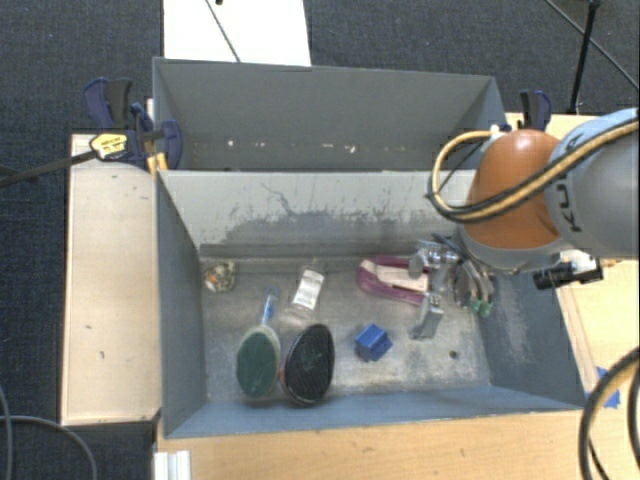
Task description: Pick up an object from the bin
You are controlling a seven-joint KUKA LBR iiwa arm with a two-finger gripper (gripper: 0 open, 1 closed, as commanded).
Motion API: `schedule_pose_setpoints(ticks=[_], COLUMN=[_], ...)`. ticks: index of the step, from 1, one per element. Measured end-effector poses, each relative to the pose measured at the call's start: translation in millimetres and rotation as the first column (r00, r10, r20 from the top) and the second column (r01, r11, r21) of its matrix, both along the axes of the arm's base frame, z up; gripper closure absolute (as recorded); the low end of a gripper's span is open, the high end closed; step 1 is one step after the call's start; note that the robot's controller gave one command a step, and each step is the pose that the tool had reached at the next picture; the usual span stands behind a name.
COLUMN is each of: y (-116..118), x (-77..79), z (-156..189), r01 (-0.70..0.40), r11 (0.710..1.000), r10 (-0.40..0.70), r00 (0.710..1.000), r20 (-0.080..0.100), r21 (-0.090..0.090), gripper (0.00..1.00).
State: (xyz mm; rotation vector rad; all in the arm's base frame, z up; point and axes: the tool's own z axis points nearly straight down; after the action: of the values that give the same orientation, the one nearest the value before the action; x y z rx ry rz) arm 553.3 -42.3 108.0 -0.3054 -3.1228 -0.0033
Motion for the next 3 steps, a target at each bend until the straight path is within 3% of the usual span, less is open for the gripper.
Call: schedule_pose_setpoints(ticks=[1, 2, 3], y=[75.8, 71.3, 71.2], x=[-44.7, -42.5, -42.4], z=[-38.3, -36.5, -36.5], r01=[0.051, 0.052, 0.049], r11=[0.999, 0.999, 0.999], r10=[-0.051, -0.052, -0.049], r00=[0.999, 0.999, 0.999], r20=[-0.001, 0.005, 0.005], r21=[0.001, -0.003, -0.003], gripper=[0.0, 1.0, 0.0])
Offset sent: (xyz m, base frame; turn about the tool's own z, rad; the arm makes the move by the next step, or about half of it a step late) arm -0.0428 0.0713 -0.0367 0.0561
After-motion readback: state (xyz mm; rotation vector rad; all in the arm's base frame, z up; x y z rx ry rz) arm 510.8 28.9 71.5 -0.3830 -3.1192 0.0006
